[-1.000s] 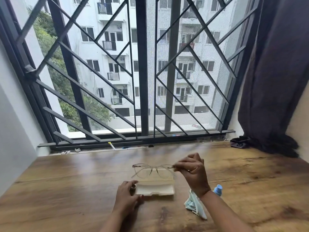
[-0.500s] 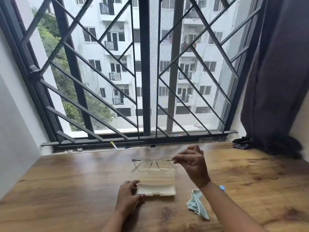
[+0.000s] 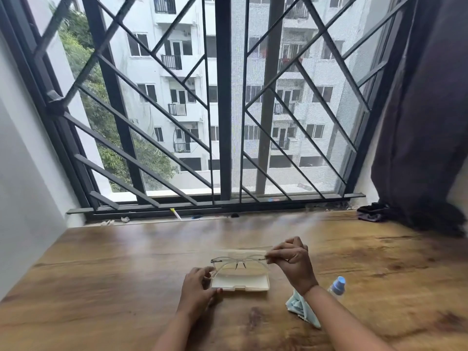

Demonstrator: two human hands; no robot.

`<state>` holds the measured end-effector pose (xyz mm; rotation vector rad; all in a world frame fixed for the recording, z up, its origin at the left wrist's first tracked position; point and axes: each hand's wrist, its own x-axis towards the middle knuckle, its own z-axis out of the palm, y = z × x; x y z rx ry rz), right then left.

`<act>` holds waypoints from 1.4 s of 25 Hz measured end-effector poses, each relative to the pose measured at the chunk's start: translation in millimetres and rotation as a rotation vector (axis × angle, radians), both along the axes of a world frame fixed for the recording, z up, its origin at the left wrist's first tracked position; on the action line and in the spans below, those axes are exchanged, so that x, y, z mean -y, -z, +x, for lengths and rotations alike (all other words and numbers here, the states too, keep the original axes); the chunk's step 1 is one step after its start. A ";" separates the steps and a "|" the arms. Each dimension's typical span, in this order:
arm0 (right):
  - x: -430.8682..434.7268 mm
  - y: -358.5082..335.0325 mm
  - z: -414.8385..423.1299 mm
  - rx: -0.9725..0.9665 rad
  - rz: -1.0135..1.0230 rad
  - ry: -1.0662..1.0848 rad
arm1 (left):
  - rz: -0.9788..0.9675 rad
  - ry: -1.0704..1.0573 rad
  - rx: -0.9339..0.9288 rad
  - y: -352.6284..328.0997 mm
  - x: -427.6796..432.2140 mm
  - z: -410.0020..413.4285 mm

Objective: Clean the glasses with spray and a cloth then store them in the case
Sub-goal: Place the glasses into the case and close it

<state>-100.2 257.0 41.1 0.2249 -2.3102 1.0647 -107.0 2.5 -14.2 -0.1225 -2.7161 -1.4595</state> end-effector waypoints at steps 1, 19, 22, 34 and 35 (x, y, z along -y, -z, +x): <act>1.0 4.5 -0.3 0.015 0.001 0.000 | -0.001 0.001 0.000 -0.6 0.0 0.6; -0.3 50.1 -12.0 0.097 0.065 0.026 | -0.004 -0.009 0.002 1.0 1.2 2.5; -2.1 51.9 -12.3 0.071 0.118 0.032 | -0.008 -0.004 -0.009 -0.3 0.9 2.9; -3.4 51.5 -7.7 0.055 0.292 0.044 | -0.013 0.002 -0.011 -1.1 0.0 3.2; -3.2 49.9 -6.2 0.052 0.313 0.048 | -0.013 0.004 -0.014 -1.3 -0.2 3.2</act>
